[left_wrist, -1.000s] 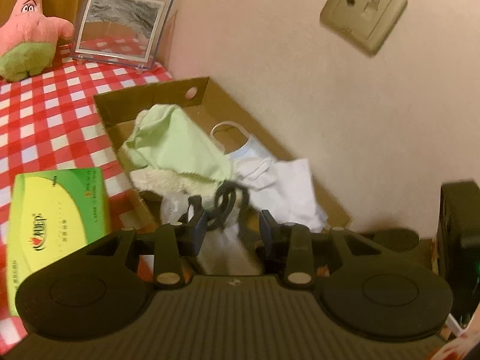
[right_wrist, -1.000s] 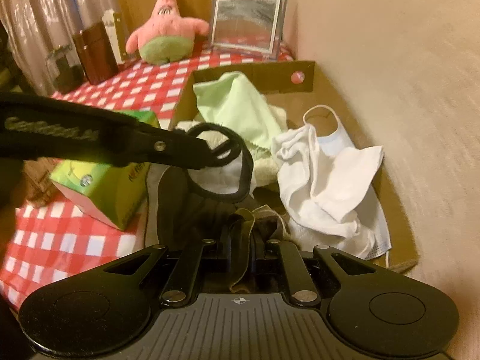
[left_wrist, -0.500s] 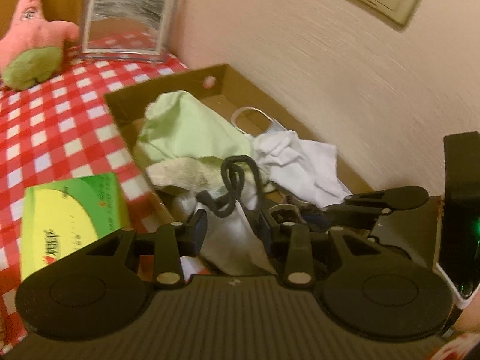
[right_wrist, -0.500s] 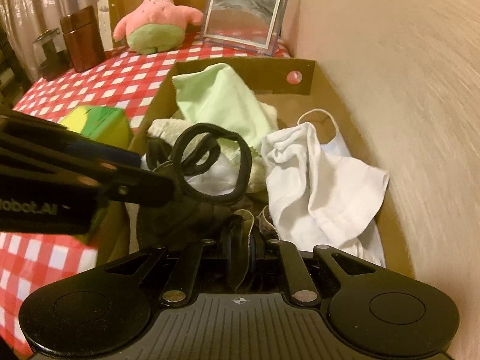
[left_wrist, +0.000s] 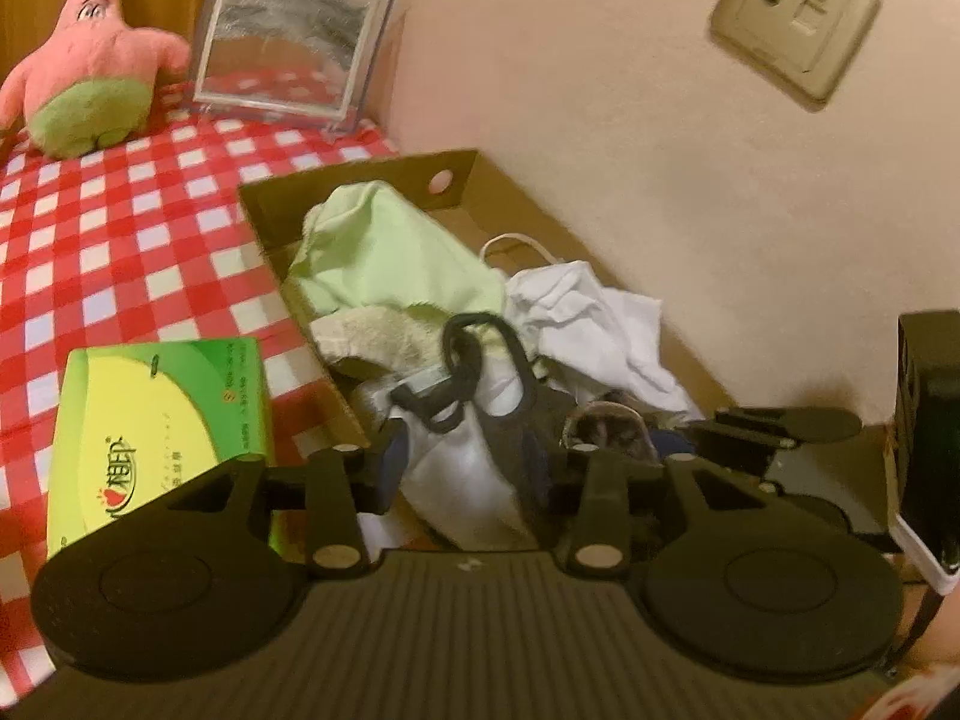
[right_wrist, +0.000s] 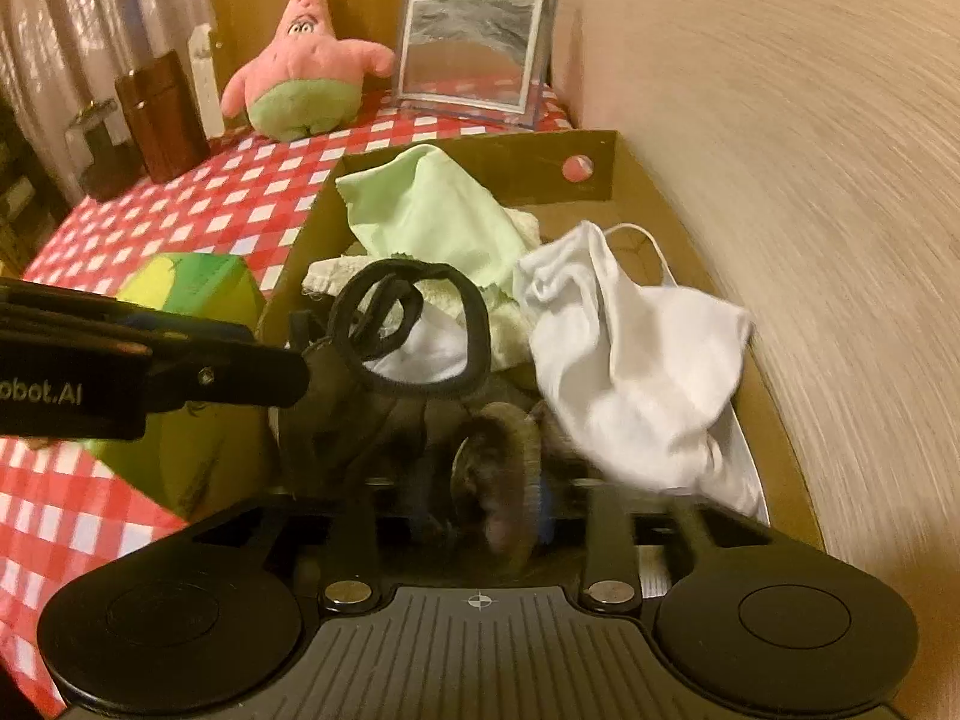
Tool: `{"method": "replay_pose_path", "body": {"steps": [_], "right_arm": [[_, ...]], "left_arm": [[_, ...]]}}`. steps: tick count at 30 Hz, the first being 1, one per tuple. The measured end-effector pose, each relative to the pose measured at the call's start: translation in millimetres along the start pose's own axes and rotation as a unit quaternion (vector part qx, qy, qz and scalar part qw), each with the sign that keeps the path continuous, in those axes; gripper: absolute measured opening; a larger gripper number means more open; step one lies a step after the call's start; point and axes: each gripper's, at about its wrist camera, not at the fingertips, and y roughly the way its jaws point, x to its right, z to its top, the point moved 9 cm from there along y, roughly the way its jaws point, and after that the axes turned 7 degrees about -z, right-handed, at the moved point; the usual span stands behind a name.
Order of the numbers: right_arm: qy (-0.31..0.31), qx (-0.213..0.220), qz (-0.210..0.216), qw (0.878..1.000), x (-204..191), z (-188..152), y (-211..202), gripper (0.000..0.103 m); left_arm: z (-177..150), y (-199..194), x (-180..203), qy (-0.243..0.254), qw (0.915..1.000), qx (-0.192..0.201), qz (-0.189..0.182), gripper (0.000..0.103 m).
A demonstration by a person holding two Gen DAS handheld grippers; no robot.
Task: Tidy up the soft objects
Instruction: 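Lower both tools into the tray and open them to release the items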
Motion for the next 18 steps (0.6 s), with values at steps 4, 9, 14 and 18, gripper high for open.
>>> {"method": "replay_pose_path", "body": {"steps": [4,9,14,18], "right_arm": [[0.011,0.008,0.005,1.0,1,-6,-19,0.049],[0.015,0.02,-0.01,1.0,5,-15,-46,0.051],[0.022,0.038,-0.031,0.999,10,-21,-72,0.057],[0.03,0.051,-0.047,0.997,14,-25,-90,0.063]], "left_arm": [[2,-8,6,0.01,0.9998,0.014,0.003,0.053],[-5,-17,7,0.003,0.9998,0.019,0.011,0.071],[-7,-32,9,-0.007,0.9992,0.034,0.022,0.086],[-6,-44,18,-0.005,0.9988,0.043,0.023,0.093]]}}
